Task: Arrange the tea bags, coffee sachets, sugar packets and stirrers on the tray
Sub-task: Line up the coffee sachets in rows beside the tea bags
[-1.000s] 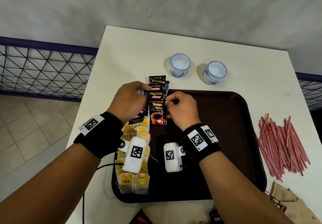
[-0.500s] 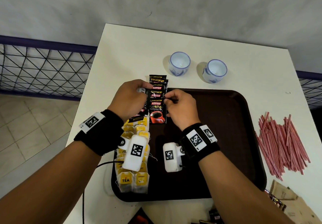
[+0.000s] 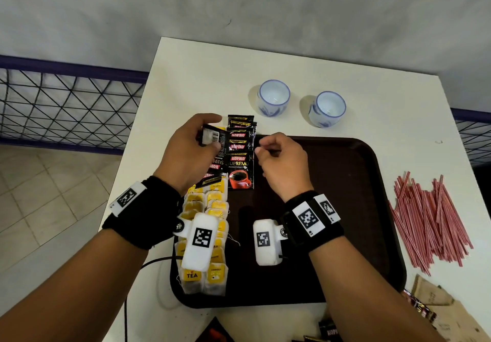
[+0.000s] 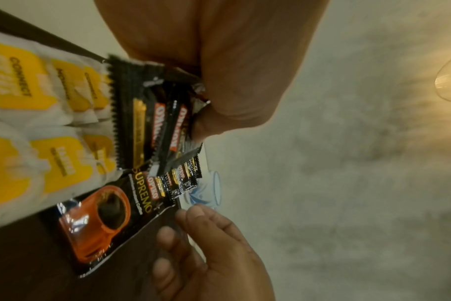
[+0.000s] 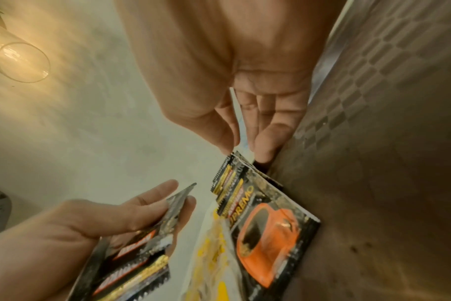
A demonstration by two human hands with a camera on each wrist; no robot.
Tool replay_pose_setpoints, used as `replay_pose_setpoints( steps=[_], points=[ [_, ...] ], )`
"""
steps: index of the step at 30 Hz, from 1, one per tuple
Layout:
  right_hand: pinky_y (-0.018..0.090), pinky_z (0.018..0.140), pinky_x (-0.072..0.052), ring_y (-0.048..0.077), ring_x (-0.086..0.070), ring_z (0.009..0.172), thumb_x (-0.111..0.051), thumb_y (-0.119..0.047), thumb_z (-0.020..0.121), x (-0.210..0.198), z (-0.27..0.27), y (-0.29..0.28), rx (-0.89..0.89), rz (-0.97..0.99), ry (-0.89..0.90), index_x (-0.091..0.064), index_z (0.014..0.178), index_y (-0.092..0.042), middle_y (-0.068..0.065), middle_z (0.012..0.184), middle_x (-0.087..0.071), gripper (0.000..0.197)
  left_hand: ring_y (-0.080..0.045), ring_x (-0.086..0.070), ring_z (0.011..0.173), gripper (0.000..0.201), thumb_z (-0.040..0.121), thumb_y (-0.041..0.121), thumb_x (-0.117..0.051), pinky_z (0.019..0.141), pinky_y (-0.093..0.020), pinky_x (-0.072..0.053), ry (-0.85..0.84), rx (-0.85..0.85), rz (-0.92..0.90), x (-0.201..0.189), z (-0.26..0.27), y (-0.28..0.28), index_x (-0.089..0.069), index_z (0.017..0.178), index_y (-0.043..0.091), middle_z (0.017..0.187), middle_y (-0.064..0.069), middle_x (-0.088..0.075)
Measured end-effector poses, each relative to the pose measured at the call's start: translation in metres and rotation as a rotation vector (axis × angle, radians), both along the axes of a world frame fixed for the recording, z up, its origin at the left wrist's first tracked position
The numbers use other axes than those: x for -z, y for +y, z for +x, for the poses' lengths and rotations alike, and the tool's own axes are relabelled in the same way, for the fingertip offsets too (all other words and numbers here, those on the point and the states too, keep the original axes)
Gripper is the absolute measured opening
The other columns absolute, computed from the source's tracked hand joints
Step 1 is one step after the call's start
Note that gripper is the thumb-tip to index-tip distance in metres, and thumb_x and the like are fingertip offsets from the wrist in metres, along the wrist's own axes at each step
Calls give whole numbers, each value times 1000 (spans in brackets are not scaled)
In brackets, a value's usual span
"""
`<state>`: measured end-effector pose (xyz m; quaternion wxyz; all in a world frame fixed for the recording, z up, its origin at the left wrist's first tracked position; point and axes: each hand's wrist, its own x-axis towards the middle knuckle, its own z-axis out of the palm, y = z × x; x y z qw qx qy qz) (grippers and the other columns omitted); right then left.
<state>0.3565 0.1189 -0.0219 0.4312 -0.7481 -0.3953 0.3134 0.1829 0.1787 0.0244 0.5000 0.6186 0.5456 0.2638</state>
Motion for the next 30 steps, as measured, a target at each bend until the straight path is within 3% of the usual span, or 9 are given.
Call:
replay_pose_setpoints(
  steps=[4, 6, 8, 13, 18, 21, 26, 28, 30],
  points=[
    [26, 78, -54, 13, -66, 78, -61, 4, 84, -14, -1, -5, -116, 140, 31, -66, 99, -26, -8, 98, -69, 34, -10, -61, 78, 39, 91, 6, -67, 69, -13, -51, -42, -36, -41, -1, 2, -8, -63, 122, 29, 90, 4, -66],
    [12, 74, -46, 9, -62, 72, -58, 13, 80, -19, -4, -10, -242, 211, 0, -67, 102, -25, -5, 103, -66, 45, -17, -63, 82, 31, 94, 8, -64, 80, -33, -55, -105, -54, -107, -2, 6, -10, -66, 117, 28, 90, -2, -67],
    [10, 72, -42, 12, -60, 73, -60, 18, 75, -20, -6, -15, -358, 280, -23, -70, 103, -18, -3, 111, -61, 47, -20, -63, 81, 25, 99, 9, -57, 81, -45, -56, -185, -79, -176, -5, 10, -11, -68, 113, 26, 91, -7, -67],
    [14, 70, -45, 5, -61, 94, -74, 5, 77, -16, -2, -24, -450, 372, -79, -75, 104, -12, 1, 122, -61, 32, -27, -65, 87, 27, 105, 9, -43, 88, -54, -55, -266, -83, -266, -12, 17, -15, -67, 109, 20, 112, -21, -69],
    [25, 92, -51, 14, -67, 103, -71, 6, 83, -17, 4, -27, -498, 465, -183, -78, 94, -2, 9, 112, -69, 15, -36, -63, 97, 28, 105, 19, -41, 93, -52, -51, -177, -23, -185, -14, 21, -20, -67, 115, 25, 113, -20, -68],
    [27, 89, -54, 16, -69, 96, -68, 7, 86, -21, 7, -28, -484, 491, -145, -76, 87, 2, 11, 102, -71, 9, -38, -59, 102, 28, 104, 26, -41, 91, -49, -50, -146, 6, -140, -14, 20, -22, -67, 112, 32, 112, -20, -66],
    [37, 79, -56, 19, -68, 89, -65, 12, 85, -27, 5, -31, -478, 526, -175, -69, 88, 4, 10, 95, -70, 9, -30, -65, 93, 30, 107, 20, -39, 78, -37, -55, -189, -44, -181, -16, 16, -21, -68, 114, 25, 110, -14, -69],
    [33, 76, -54, 18, -65, 94, -67, 12, 80, -28, 4, -33, -547, 501, -155, -70, 94, 2, 10, 105, -67, 18, -23, -64, 86, 29, 107, 18, -39, 70, -26, -54, -201, -63, -207, -16, 16, -20, -68, 114, 21, 106, -9, -69],
    [24, 78, -50, 15, -63, 100, -70, 8, 76, -29, 3, -34, -593, 459, -187, -72, 103, -2, 9, 113, -64, 29, -17, -62, 85, 28, 106, 17, -40, 71, -25, -51, -228, -82, -238, -17, 17, -20, -68, 113, 18, 105, -9, -69]
  ],
)
